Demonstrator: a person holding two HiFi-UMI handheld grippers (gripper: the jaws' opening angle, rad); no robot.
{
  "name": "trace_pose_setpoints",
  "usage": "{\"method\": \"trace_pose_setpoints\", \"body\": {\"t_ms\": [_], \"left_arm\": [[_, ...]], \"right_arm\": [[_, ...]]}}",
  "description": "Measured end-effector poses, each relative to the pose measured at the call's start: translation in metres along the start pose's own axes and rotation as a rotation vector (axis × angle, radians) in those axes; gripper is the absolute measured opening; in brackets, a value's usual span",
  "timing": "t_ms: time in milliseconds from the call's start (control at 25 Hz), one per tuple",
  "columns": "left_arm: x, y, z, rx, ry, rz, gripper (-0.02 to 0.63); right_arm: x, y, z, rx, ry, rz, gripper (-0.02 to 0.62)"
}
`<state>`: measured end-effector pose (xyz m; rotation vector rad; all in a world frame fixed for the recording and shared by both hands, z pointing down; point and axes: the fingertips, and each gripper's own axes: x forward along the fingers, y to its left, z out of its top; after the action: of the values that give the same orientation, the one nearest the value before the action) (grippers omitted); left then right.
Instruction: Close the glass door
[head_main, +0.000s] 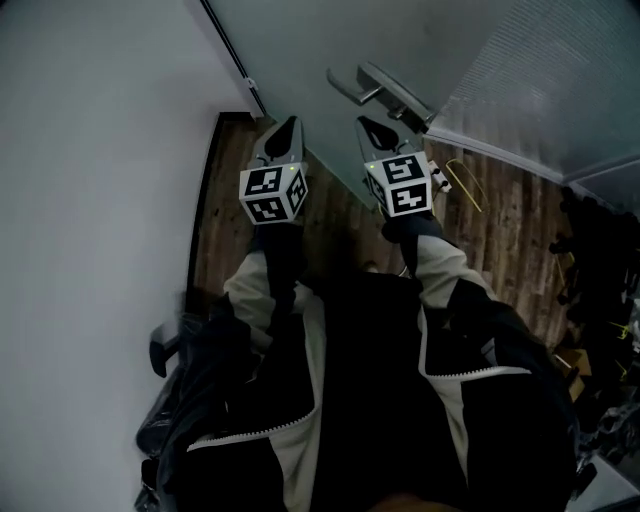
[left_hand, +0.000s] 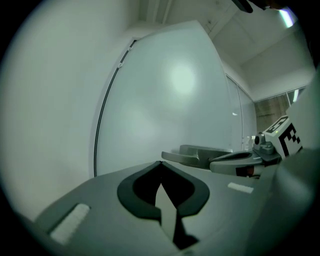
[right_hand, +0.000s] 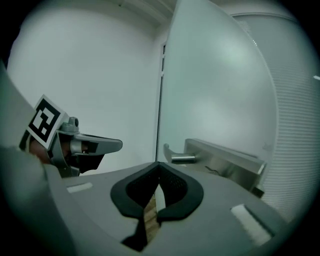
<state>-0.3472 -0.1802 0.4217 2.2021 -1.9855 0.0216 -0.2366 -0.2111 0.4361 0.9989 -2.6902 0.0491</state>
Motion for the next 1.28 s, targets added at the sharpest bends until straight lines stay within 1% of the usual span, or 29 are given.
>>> {"method": "trace_pose_setpoints", "body": {"t_ms": [120,280,360,440,520,560,640,680,720,800,840,880,1000,1080,1160,1200,1280], "left_arm": [[0.015,-0.015,-0.001,-0.01,0.001,-0.059,0.002],[0.028,-0.029,-0.005,0.021,0.023,-0.136,0.002],[0.034,-0.034,-0.004,0.025,0.025,-0.173,0.002],[0.039,-0.036,-0.006,0.017,0.027,-0.2,0.002],[0.042,-0.038,-0.008,0.014,0.03,-0.218,0.002],[0.042,-0.038,-0.008,0.014,0.03,-0.227,0.002],[0.043,-0.042,-0.007,0.017,0.033,-0.248,0.002],[0.043,-0.044,-0.006,0.02,0.035,-0.26,0.002],[0.044,-0.046,-0.005,0.024,0.037,-0.271,0.002],[0.045,-0.048,-0.002,0.028,0.038,-0.284,0.002],[0.046,-0.047,-0.002,0.028,0.039,-0.289,0.002],[0.047,-0.048,-0.001,0.03,0.04,-0.294,0.002],[0.046,-0.051,0.0,0.05,0.045,-0.312,0.002],[0.045,-0.05,0.0,0.065,0.047,-0.315,0.002],[0.044,-0.048,0.0,0.064,0.05,-0.319,0.002],[0.044,-0.047,0.0,0.06,0.052,-0.323,0.002],[0.044,-0.046,-0.002,0.053,0.056,-0.329,0.002]], "right_arm": [[-0.015,-0.025,-0.002,0.028,-0.009,-0.085,0.005],[-0.027,-0.038,-0.003,0.063,-0.009,-0.152,0.005],[-0.029,-0.041,0.0,0.045,-0.007,-0.182,0.005],[-0.028,-0.04,0.003,-0.034,0.013,-0.207,0.005],[-0.022,-0.036,0.007,-0.159,0.05,-0.222,0.006],[-0.019,-0.033,0.009,-0.238,0.081,-0.227,0.019],[-0.011,-0.029,0.014,-0.411,0.154,-0.237,0.097],[-0.007,-0.026,0.017,-0.491,0.187,-0.24,0.098],[-0.001,-0.023,0.018,-0.564,0.22,-0.238,0.117],[0.014,-0.019,0.015,-0.689,0.3,-0.22,0.151],[0.023,-0.018,0.01,-0.74,0.343,-0.208,0.201],[0.031,-0.018,0.005,-0.782,0.381,-0.198,0.207],[0.044,-0.021,-0.008,-0.862,0.458,-0.183,0.213],[0.048,-0.02,-0.011,-0.902,0.487,-0.18,0.213],[0.051,-0.018,-0.012,-0.954,0.506,-0.182,0.207],[0.053,-0.019,-0.014,-0.982,0.518,-0.188,0.187],[0.056,-0.023,-0.018,-1.033,0.541,-0.203,0.12]]}}
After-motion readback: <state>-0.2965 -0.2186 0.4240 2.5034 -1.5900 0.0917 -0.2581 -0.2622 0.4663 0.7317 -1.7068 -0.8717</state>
